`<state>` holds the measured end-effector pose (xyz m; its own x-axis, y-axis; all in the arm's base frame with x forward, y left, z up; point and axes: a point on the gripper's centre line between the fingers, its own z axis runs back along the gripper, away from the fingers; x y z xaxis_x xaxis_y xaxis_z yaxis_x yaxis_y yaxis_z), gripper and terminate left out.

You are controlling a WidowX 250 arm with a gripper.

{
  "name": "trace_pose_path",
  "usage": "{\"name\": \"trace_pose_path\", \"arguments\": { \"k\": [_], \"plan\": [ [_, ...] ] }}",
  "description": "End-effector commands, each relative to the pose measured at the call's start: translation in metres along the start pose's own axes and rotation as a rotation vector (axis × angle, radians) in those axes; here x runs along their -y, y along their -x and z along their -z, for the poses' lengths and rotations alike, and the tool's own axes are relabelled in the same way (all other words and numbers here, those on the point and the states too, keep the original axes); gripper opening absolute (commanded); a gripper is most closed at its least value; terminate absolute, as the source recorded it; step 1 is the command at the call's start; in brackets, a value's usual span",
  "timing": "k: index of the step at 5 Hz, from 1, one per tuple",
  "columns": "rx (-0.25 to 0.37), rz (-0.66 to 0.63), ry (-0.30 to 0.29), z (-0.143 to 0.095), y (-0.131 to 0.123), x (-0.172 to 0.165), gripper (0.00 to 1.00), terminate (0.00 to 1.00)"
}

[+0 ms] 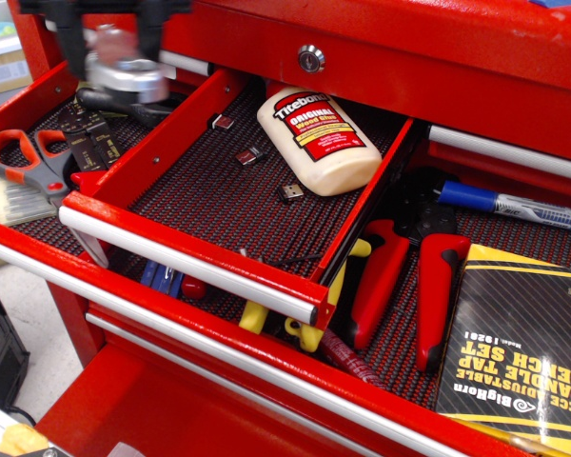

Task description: Pick up box cutter and put into drawer

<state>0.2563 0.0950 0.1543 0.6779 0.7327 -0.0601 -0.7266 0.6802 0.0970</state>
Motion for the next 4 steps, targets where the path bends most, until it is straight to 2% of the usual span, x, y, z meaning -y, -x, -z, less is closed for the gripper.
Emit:
{"name": "trace_pose_path", "arguments": {
  "k": [1, 2, 4],
  "plan": [
    [0.226, -0.021, 0.069, 0.0063, 0.0463, 0.0408, 0.00, 0.00],
    [0.318, -0.008, 0.132, 0.0112, 0.0457, 0.0412, 1.00, 0.00],
    [0.318, -0.008, 0.132, 0.0112, 0.0457, 0.0412, 1.00, 0.00]
  ]
}}
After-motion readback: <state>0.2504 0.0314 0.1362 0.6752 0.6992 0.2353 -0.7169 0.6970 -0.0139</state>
